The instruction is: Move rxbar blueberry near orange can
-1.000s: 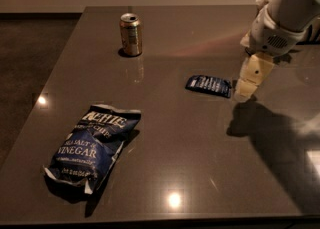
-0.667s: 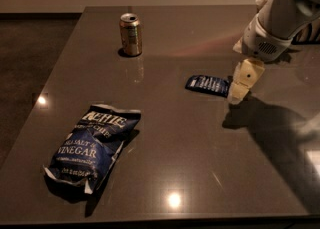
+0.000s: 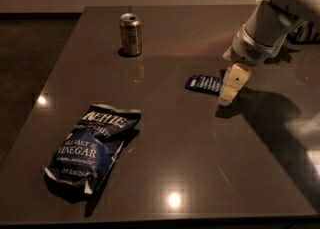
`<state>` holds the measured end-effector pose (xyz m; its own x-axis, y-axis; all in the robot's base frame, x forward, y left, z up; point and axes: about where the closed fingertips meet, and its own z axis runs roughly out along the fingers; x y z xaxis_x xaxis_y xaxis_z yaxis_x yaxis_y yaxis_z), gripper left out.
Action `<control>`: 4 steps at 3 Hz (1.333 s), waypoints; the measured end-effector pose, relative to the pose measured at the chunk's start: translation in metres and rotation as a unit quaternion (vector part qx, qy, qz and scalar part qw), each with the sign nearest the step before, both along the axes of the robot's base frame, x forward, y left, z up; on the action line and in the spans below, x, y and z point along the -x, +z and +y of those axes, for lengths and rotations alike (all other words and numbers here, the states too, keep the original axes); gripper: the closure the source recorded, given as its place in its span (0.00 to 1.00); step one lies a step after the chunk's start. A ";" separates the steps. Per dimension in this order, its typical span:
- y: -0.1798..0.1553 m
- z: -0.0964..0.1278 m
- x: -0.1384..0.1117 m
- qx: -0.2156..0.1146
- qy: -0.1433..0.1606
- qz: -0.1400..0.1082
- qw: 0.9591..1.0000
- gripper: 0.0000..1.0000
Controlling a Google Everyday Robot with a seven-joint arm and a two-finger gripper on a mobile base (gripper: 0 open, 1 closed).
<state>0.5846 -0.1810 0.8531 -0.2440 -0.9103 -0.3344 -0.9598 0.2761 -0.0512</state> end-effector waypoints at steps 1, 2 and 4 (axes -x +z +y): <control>-0.011 0.003 -0.008 0.000 -0.002 0.006 1.000 0.18; -0.017 0.006 -0.010 0.001 -0.004 0.008 1.000 0.41; -0.014 0.021 -0.016 0.003 -0.004 0.016 1.000 0.87</control>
Offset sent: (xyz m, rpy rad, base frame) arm 0.0114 0.0066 -0.0197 -0.0071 0.0173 -0.0153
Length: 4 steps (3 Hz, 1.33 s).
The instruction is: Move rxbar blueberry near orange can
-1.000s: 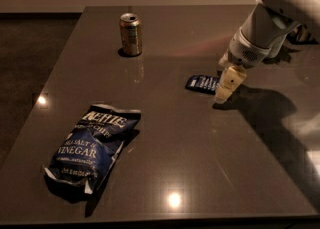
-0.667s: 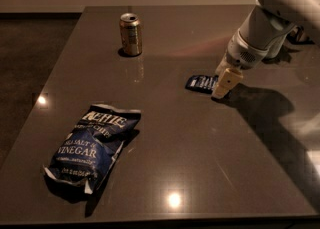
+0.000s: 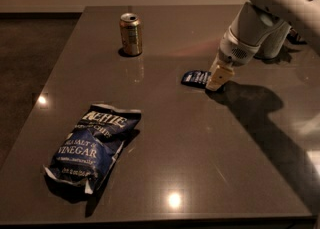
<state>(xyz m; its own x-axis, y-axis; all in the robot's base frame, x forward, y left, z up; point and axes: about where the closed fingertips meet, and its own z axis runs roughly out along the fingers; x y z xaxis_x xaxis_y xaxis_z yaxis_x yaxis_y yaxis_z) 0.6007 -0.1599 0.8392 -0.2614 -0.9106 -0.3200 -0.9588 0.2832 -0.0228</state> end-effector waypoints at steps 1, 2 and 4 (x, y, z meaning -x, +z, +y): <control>0.007 0.015 -0.015 0.000 -0.006 0.000 1.000 1.00; 0.015 0.029 -0.040 0.000 -0.023 0.000 1.000 1.00; 0.020 0.062 -0.093 -0.018 -0.050 -0.009 0.999 1.00</control>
Offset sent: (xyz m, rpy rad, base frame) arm 0.0767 0.0423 0.0369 0.0056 -0.0159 -0.1009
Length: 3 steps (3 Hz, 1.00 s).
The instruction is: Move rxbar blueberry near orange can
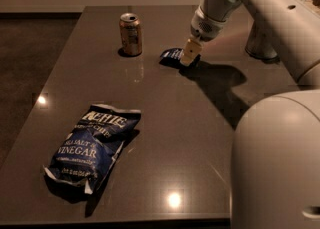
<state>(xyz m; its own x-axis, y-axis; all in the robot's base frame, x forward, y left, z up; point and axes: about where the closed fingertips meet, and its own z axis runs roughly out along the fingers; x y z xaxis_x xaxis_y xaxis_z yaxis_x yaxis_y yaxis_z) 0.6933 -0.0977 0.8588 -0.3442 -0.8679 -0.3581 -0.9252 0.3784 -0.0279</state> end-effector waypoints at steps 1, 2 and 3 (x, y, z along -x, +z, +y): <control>-0.003 0.016 -0.014 -0.008 -0.005 -0.003 1.000 1.00; -0.006 0.037 -0.021 -0.020 -0.001 -0.002 1.000 1.00; -0.008 0.056 -0.024 -0.026 0.010 -0.005 1.000 0.88</control>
Offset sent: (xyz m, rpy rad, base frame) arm 0.0265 0.0559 -0.0018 0.0640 -0.0027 0.0074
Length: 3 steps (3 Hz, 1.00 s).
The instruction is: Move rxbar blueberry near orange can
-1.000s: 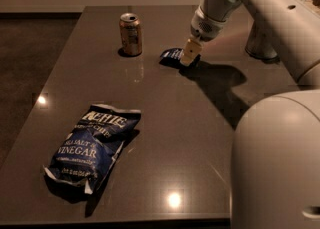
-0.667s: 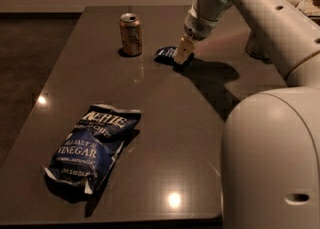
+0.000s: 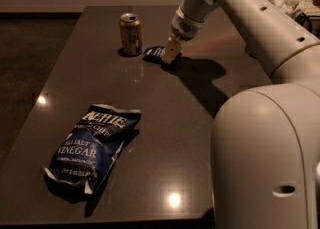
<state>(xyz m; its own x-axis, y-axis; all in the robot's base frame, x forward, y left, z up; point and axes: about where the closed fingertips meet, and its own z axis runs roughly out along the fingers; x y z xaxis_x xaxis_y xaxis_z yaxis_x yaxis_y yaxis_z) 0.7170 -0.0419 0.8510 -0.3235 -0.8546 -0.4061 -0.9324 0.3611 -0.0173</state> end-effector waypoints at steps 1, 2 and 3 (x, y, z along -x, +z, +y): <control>-0.002 0.014 -0.001 -0.004 0.009 -0.003 1.000 0.66; -0.005 0.015 -0.002 -0.004 0.010 -0.001 1.000 0.41; -0.008 0.018 -0.003 -0.004 0.011 0.000 1.000 0.17</control>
Offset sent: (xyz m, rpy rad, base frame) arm 0.0006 0.0120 -0.0017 0.0064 -0.0045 0.0163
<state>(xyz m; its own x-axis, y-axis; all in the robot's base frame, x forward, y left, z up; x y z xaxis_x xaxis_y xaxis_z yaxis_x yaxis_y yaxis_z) 0.7196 -0.0244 0.8425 -0.3049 -0.8581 -0.4132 -0.9400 0.3410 -0.0146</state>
